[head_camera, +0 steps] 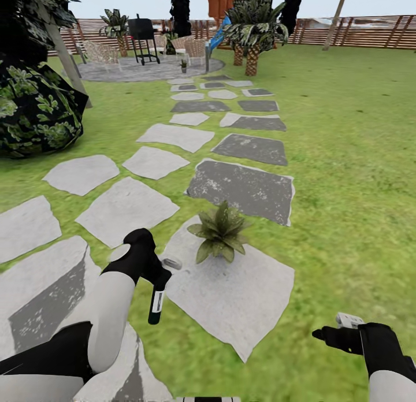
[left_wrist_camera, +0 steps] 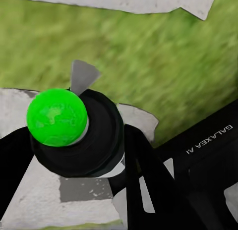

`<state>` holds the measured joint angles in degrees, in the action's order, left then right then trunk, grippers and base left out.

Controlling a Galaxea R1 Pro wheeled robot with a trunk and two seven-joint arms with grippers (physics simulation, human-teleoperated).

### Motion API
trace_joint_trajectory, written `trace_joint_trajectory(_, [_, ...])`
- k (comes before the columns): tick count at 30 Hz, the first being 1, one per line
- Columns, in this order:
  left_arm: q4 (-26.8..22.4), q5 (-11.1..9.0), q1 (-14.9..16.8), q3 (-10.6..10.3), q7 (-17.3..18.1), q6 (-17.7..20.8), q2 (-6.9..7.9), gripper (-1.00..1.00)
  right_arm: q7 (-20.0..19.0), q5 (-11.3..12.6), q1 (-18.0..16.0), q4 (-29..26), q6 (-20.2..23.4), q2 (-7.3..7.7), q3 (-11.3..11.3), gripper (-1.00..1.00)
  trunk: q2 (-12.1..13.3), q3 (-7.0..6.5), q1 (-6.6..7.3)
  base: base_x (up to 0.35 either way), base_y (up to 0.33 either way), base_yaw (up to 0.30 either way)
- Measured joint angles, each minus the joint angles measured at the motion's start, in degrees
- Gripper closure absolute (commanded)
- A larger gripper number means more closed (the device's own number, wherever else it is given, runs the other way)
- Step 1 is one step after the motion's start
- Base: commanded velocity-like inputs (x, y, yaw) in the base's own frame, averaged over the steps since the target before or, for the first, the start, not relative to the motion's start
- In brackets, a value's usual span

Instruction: Pick up the pesticide atomizer in the garden and spray insectifuge to fully cover both potted plants in the garden.

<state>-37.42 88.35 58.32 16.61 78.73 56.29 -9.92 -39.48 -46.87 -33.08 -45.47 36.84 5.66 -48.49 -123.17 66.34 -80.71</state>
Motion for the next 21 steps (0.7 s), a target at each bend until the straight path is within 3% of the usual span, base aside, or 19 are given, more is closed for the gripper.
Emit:
trace_joint_trajectory(6, [0.0,0.0,0.0,0.0,0.0,-0.1,0.00,1.00,0.1,0.1,0.0,0.0,0.0,0.01,0.0,-1.00,0.0,-0.17,0.01,-0.058,0.214,0.000])
trace_joint_trajectory(21, [0.1,0.0,-0.2,0.0,-0.2,-0.2,0.01,1.00,0.1,0.1,0.0,0.0,0.1,-0.49,0.0,-1.00,0.4,-0.70,0.22,-0.001,0.005,0.000])
